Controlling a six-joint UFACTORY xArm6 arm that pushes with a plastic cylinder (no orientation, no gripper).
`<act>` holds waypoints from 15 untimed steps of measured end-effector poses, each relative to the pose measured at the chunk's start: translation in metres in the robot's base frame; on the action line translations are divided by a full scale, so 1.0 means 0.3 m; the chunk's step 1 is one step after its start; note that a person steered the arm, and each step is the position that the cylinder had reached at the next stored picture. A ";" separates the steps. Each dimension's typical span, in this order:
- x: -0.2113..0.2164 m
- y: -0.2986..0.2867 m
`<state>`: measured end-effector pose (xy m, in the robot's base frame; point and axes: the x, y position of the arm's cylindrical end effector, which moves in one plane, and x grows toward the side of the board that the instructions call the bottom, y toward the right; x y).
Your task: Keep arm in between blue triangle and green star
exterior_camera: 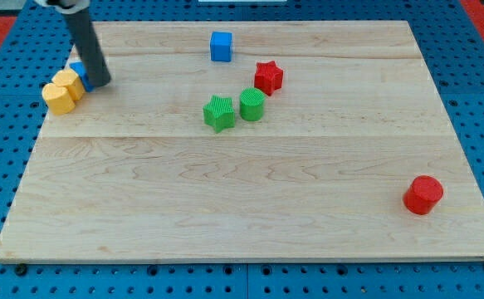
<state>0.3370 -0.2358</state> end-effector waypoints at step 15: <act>-0.015 0.464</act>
<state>0.3326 -0.0965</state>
